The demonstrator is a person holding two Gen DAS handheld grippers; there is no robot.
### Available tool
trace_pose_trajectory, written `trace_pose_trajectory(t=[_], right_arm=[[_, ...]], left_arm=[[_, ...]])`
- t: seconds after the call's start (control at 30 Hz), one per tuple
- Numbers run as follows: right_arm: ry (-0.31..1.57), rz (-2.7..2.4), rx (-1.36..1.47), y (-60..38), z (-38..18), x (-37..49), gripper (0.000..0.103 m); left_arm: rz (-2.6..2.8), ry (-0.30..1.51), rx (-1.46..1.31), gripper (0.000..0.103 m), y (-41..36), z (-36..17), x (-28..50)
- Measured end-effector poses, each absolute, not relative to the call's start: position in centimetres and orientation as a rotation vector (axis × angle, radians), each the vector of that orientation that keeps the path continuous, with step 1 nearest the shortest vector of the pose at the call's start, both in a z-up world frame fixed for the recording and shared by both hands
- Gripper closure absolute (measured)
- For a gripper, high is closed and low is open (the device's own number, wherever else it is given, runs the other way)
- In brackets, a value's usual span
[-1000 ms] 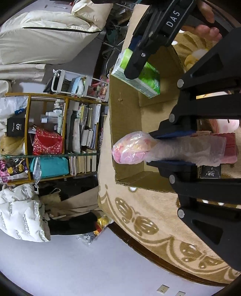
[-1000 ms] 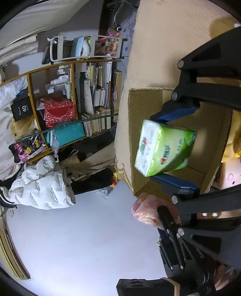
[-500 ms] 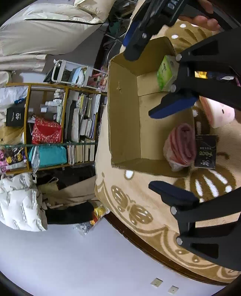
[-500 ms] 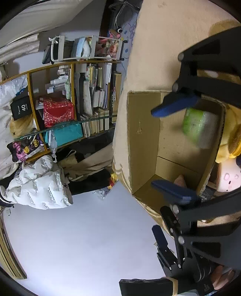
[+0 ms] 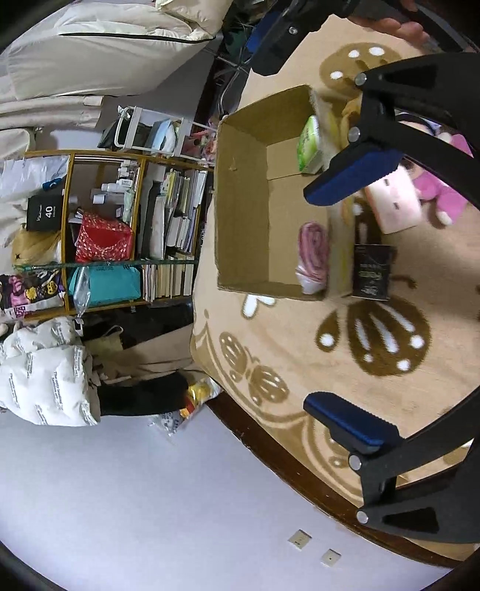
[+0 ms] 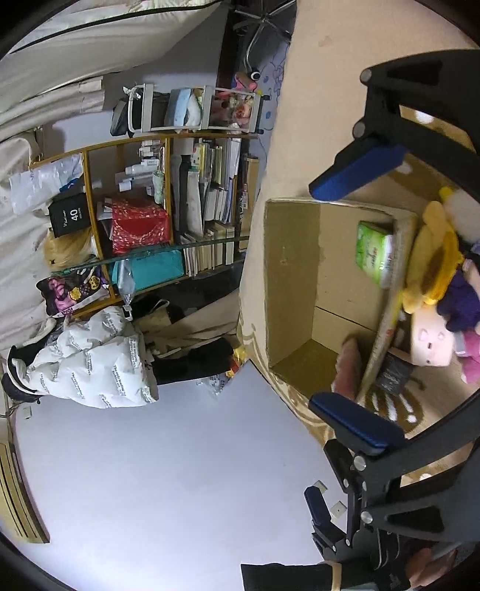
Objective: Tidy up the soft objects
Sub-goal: 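Carry both items over the box and open both tools to drop them in, then move the left tool to the black Face pack while the right tool approaches the yellow bear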
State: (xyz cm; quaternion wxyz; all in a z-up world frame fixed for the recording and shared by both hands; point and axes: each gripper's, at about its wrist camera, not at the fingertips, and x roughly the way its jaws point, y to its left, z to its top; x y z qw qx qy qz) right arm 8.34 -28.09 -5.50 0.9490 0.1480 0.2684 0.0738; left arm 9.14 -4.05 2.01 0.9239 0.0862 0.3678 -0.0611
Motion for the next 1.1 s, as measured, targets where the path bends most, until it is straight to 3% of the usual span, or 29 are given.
trace_pose_trajectory(t=[0.53,1.1], right_arm=[[0.6,0.147,0.354,-27.4,-4.7,2.4,0.0],[0.721,0.102,0.416,-28.6,-8.7,3.5,0.0]], left_arm=[[-0.109,0.858,0.119,0.002,-1.3,1.8,4.3],[-0.132,0.966,0.089,0.002,-1.6,-2.5,6.9]])
